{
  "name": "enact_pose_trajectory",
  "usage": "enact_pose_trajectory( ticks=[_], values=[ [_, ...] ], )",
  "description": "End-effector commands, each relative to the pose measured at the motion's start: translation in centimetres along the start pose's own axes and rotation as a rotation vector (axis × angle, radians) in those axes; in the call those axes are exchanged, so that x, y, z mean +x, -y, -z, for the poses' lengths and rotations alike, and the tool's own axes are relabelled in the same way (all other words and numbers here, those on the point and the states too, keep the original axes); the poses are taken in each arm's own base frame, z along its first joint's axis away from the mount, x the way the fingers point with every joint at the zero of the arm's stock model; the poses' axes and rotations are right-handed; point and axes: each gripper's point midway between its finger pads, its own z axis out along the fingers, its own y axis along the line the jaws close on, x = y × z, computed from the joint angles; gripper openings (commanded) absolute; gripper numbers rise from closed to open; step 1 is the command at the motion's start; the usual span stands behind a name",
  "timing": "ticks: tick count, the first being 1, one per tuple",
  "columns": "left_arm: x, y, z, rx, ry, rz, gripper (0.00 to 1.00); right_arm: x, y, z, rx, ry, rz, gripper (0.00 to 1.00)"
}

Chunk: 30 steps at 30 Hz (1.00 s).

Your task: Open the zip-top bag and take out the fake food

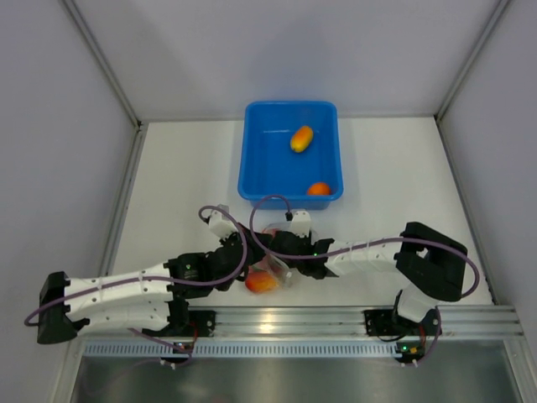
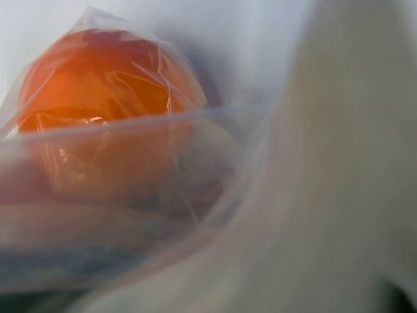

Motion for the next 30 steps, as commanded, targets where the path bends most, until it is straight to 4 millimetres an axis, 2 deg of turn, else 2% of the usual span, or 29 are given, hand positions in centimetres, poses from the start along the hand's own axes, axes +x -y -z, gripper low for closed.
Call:
enact_pose_trajectory(
  ticks=[1, 4, 5, 7, 8, 11, 17, 27, 30],
  values=[
    [0.8, 2.4, 0.4, 0.076, -0.049, 0.053, 0.0, -1.4, -0.5, -1.3, 0.033, 0.053, -0.051, 0.55],
    [0.7, 2.3, 0.5, 0.08, -0.049, 0.053, 0.0, -1.5, 0.0, -1.8, 0.056, 0.06, -0.046, 0.49],
    [0.7, 2.2, 0.5, 0.078, -0.047, 0.052, 0.0, -1.5, 0.2, -1.8, 0.06, 0.061, -0.046, 0.41],
    [0.4, 2.2, 0.6, 0.082, -0.038, 0.055, 0.0, -1.6, 0.2, -1.6, 0.055, 0.063, -0.042, 0.36],
    [0.4, 2.1, 0.6, 0.08, -0.037, 0.052, 0.0, -1.7, 0.2, -1.5, 0.05, 0.065, -0.04, 0.29],
    [0.2, 1.8, 0.6, 0.079, -0.028, 0.055, 0.0, -2.3, 0.1, -0.7, 0.028, 0.083, -0.032, 0.2],
    [0.4, 1.5, 0.5, 0.072, -0.031, 0.055, 0.0, -4.8, -0.2, 1.8, -0.039, 0.16, -0.027, 0.14],
    [0.5, 1.3, 0.4, 0.064, -0.025, 0.052, 0.0, -9.3, -0.6, 6.4, -0.071, 0.314, 0.022, 0.11],
    [0.5, 1.3, 0.4, 0.064, -0.025, 0.055, 0.0, -9.9, -0.8, 7.4, -0.084, 0.337, 0.052, 0.11]
  ],
)
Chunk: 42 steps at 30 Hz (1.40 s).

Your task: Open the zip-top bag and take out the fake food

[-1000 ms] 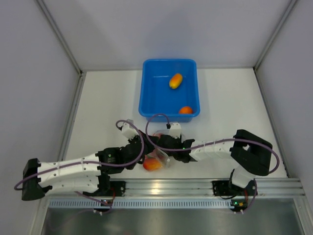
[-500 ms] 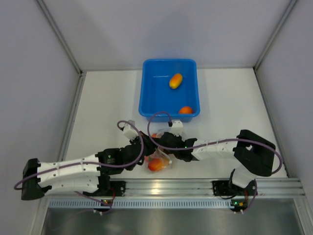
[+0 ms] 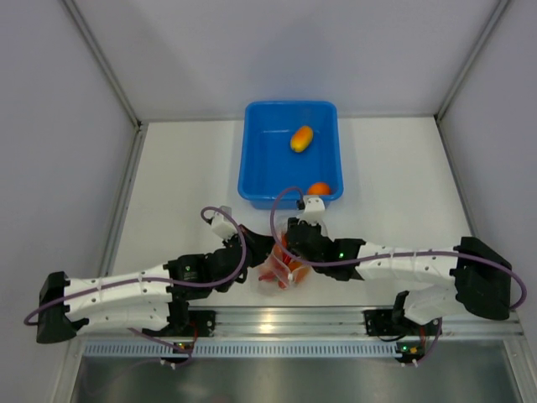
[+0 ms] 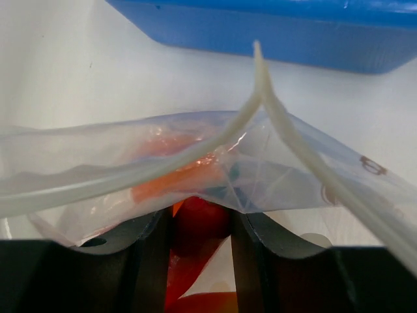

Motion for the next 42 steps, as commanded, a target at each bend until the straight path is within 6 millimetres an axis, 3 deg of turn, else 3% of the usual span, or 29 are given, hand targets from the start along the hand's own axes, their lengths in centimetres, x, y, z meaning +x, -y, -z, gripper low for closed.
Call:
enact_pose_trajectory(
  ticks=[1, 6, 13, 22, 28, 35, 39, 41, 42],
  values=[
    [-0.3, 0.8, 0.0, 0.033, 0.012, 0.037, 0.0, -3.2, -0.9, 1.5, -0.022, 0.1, 0.026, 0.11],
    [-0.3, 0.7, 0.0, 0.031, 0.017, 0.044, 0.0, -3.8, -1.2, 2.7, -0.041, 0.13, 0.099, 0.1],
    [-0.4, 0.7, 0.0, 0.028, 0.024, 0.044, 0.0, -4.5, -3.4, 5.2, -0.176, 0.172, 0.155, 0.09],
    [-0.4, 0.5, 0.0, 0.026, 0.025, 0.046, 0.0, -6.6, -3.5, 8.5, -0.273, 0.246, 0.178, 0.08],
    [-0.3, 0.4, 0.0, 0.025, 0.02, 0.044, 0.0, -10.9, -3.2, 11.4, -0.322, 0.372, 0.151, 0.07],
    [-0.2, 0.3, 0.0, 0.025, 0.015, 0.043, 0.0, -16.7, -0.9, 13.1, -0.155, 0.518, 0.215, 0.07],
    [-0.3, 0.4, 0.1, 0.03, 0.013, 0.046, 0.0, -20.2, 0.7, 12.2, -0.063, 0.552, 0.228, 0.07],
    [-0.3, 0.4, 0.2, 0.034, 0.014, 0.049, 0.0, -21.8, 0.2, 11.4, -0.086, 0.533, 0.21, 0.08],
    [-0.3, 0.4, 0.3, 0.035, 0.013, 0.051, 0.0, -22.8, 1.9, 10.3, -0.031, 0.519, 0.203, 0.08]
  ],
)
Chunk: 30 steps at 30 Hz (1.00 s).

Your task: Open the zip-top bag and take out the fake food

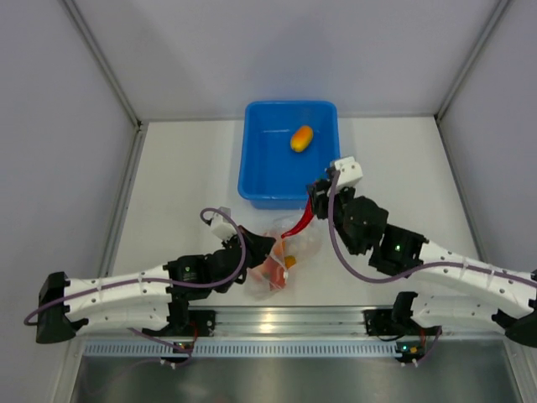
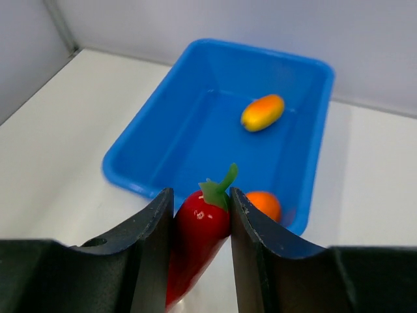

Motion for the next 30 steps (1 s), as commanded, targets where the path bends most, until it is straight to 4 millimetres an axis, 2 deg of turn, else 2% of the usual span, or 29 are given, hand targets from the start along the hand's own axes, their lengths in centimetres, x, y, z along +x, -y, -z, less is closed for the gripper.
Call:
enact_pose_trajectory(
  ticks=[1, 2, 3, 5, 6, 8, 9, 10, 12, 13, 15, 16, 17, 18, 19, 20, 21, 22, 23, 26, 27, 28, 30],
  values=[
    [-0.4, 0.9, 0.3, 0.041, 0.009, 0.05, 0.0, -4.9, 2.5, -2.6, 0.049, 0.055, -0.05, 0.08],
    [-0.5, 1.0, 0.3, 0.041, 0.011, 0.05, 0.0, -4.7, 2.8, -3.6, 0.065, 0.042, -0.045, 0.08],
    [-0.5, 1.0, 0.3, 0.042, 0.011, 0.049, 0.0, -5.0, 4.2, -4.5, 0.098, 0.043, -0.05, 0.08],
    [-0.5, 1.0, 0.3, 0.042, 0.011, 0.049, 0.0, -5.9, 4.5, -6.0, 0.1, 0.045, -0.063, 0.09],
    [-0.5, 1.1, 0.4, 0.045, 0.009, 0.051, 0.0, -6.2, 5.8, -6.8, 0.138, 0.046, -0.066, 0.09],
    [-0.5, 1.3, 0.5, 0.051, 0.005, 0.055, 0.0, -6.2, 6.3, -8.7, 0.166, 0.026, -0.046, 0.09],
    [-0.6, 1.3, 0.5, 0.052, 0.006, 0.054, 0.0, -5.9, 7.4, -9.5, 0.197, 0.01, -0.035, 0.1],
    [-0.5, 1.5, 0.6, 0.057, 0.002, 0.055, 0.0, -5.6, 7.2, -11.0, 0.194, -0.011, -0.028, 0.1],
    [-0.6, 1.6, 0.7, 0.062, 0.0, 0.057, 0.0, -4.4, 8.7, -12.7, 0.23, -0.053, -0.015, 0.13],
    [-0.7, 1.7, 0.8, 0.065, 0.0, 0.058, 0.0, -3.4, 8.8, -14.1, 0.235, -0.088, 0.006, 0.13],
    [-0.7, 1.8, 1.0, 0.074, -0.007, 0.058, 0.0, -2.4, 9.7, -15.4, 0.256, -0.136, 0.026, 0.17],
    [-0.7, 2.0, 1.0, 0.078, -0.008, 0.058, 0.0, -0.6, 9.7, -16.5, 0.263, -0.18, 0.041, 0.18],
    [-0.7, 1.9, 1.1, 0.081, -0.012, 0.053, 0.0, 0.2, 9.9, -17.1, 0.267, -0.198, 0.045, 0.19],
    [-0.8, 2.0, 1.1, 0.083, -0.011, 0.053, 0.0, 0.6, 9.7, -17.7, 0.258, -0.208, 0.046, 0.23],
    [-0.7, 1.9, 1.1, 0.081, -0.012, 0.049, 0.0, 2.2, 9.6, -18.6, 0.261, -0.246, 0.056, 0.25],
    [-0.8, 2.0, 1.2, 0.085, -0.012, 0.049, 0.0, 3.0, 9.5, -19.0, 0.26, -0.268, 0.062, 0.29],
    [-0.9, 2.0, 1.2, 0.086, -0.01, 0.048, 0.0, 3.4, 9.3, -19.3, 0.255, -0.281, 0.063, 0.37],
    [-0.9, 2.0, 1.3, 0.088, -0.01, 0.047, 0.0, 4.3, 9.1, -19.8, 0.25, -0.315, 0.067, 0.39],
    [-1.0, 2.1, 1.4, 0.091, -0.009, 0.047, 0.0, 4.5, 9.0, -20.0, 0.249, -0.325, 0.064, 0.46],
    [-1.2, 2.3, 1.5, 0.1, -0.004, 0.041, 0.0, 4.1, 8.4, -19.9, 0.225, -0.334, 0.039, 0.53],
    [-1.3, 2.2, 1.6, 0.1, -0.004, 0.04, 0.0, 3.8, 8.3, -19.7, 0.218, -0.332, 0.033, 0.7],
    [-1.4, 2.3, 1.6, 0.102, -0.002, 0.042, 0.0, 3.1, 8.1, -19.4, 0.207, -0.321, 0.021, 0.82],
    [-1.4, 2.4, 1.6, 0.104, -0.001, 0.038, 0.0, 2.5, 8.1, -18.7, 0.197, -0.327, 0.02, 0.86]
  ],
)
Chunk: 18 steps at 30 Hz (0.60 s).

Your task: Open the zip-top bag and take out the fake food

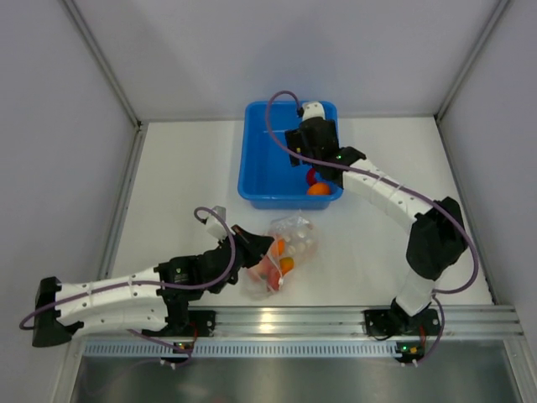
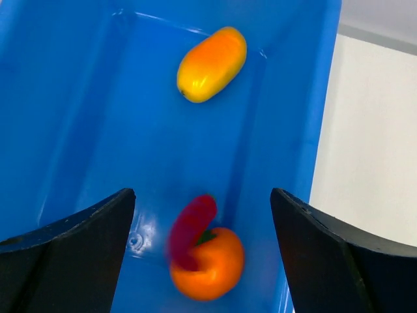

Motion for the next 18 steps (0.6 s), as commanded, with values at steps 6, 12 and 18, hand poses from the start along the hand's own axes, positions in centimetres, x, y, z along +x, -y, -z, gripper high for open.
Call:
enact_pose_trajectory(
  ticks=[6, 12, 18],
  values=[
    [-0.7, 1.5, 0.4, 0.051, 0.015, 0.021, 0.0, -6.4, 0.4, 8.7, -0.171, 0.125, -0.179, 0.82],
    [-1.2, 1.8, 0.5, 0.055, 0.031, 0.032, 0.0, -4.5, -1.9, 14.4, -0.414, 0.05, -0.307, 0.67],
    [-1.7, 1.5, 0.3, 0.041, 0.066, 0.063, 0.0, -0.4, -5.2, 19.0, -0.638, -0.095, -0.312, 0.52]
  ],
)
